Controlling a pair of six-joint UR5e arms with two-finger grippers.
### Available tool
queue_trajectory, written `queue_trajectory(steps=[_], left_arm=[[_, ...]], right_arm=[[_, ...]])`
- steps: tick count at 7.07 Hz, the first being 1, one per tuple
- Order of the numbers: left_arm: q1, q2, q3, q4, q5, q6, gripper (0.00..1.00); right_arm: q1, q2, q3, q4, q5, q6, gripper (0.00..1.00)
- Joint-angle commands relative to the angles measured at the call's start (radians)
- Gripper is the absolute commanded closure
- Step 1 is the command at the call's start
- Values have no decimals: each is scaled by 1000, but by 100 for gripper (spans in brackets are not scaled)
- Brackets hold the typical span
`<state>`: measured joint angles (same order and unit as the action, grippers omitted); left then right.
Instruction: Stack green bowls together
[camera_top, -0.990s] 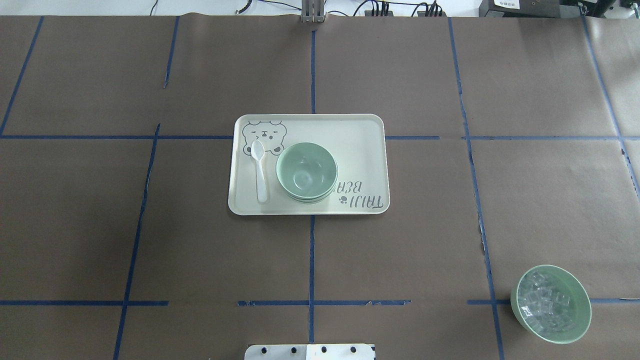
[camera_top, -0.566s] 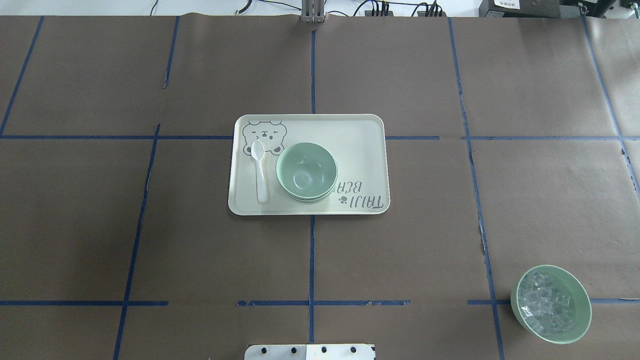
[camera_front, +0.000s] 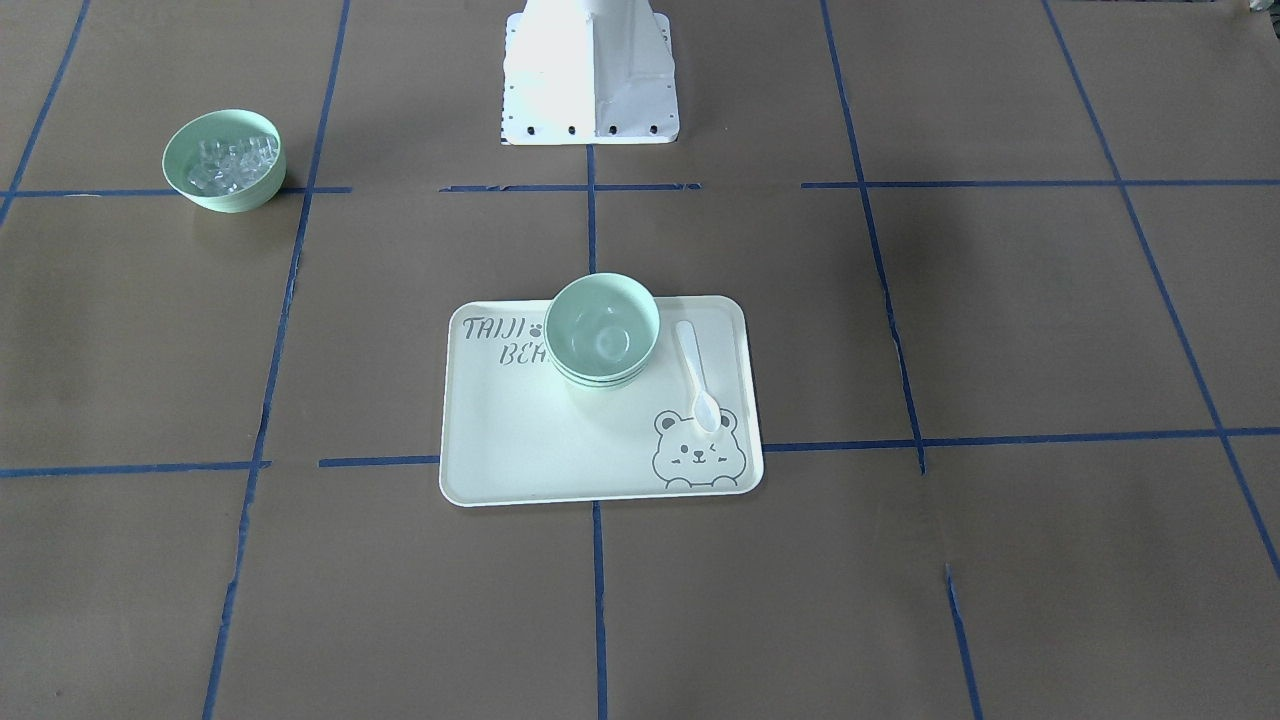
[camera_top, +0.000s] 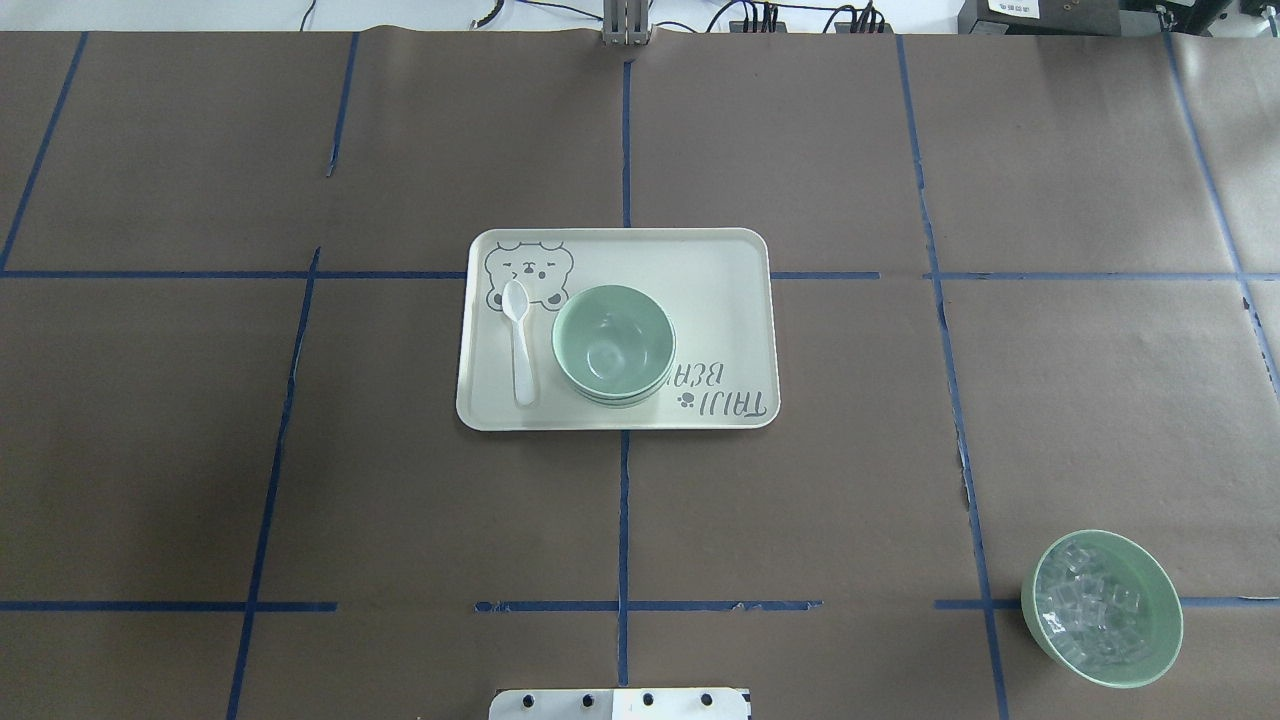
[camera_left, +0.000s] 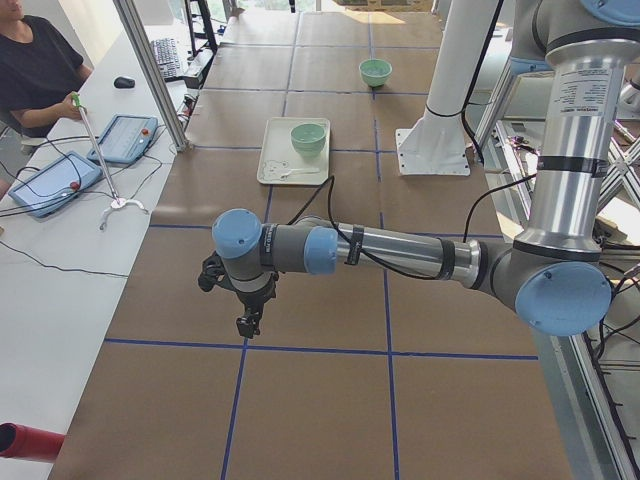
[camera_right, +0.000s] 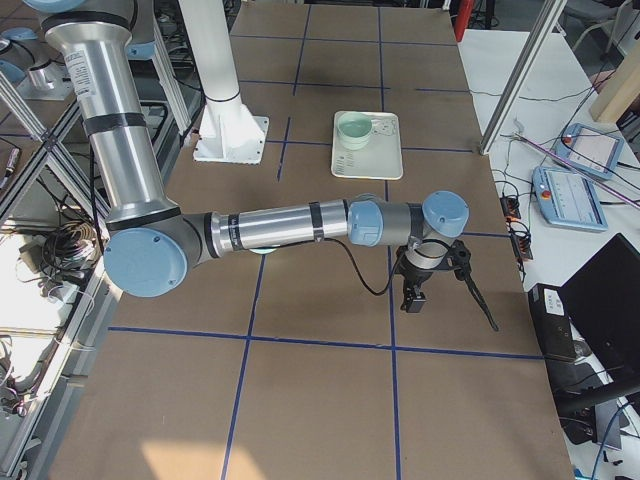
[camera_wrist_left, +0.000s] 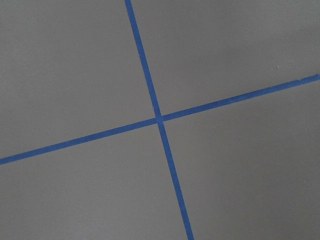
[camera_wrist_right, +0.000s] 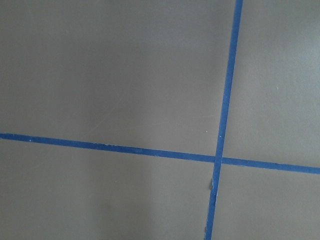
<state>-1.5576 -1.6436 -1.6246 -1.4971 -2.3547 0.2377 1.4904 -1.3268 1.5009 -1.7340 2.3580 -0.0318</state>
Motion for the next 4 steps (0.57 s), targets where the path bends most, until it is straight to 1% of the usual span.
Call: queue_trajectory(steps=[1,4], left_arm=[[1,10,8,-63,6,-1,0],[-2,13,9,-54,8,2,0]], right_arm=[[-1,0,-1,2,1,0,0],[-1,0,1,2,0,-2,0]])
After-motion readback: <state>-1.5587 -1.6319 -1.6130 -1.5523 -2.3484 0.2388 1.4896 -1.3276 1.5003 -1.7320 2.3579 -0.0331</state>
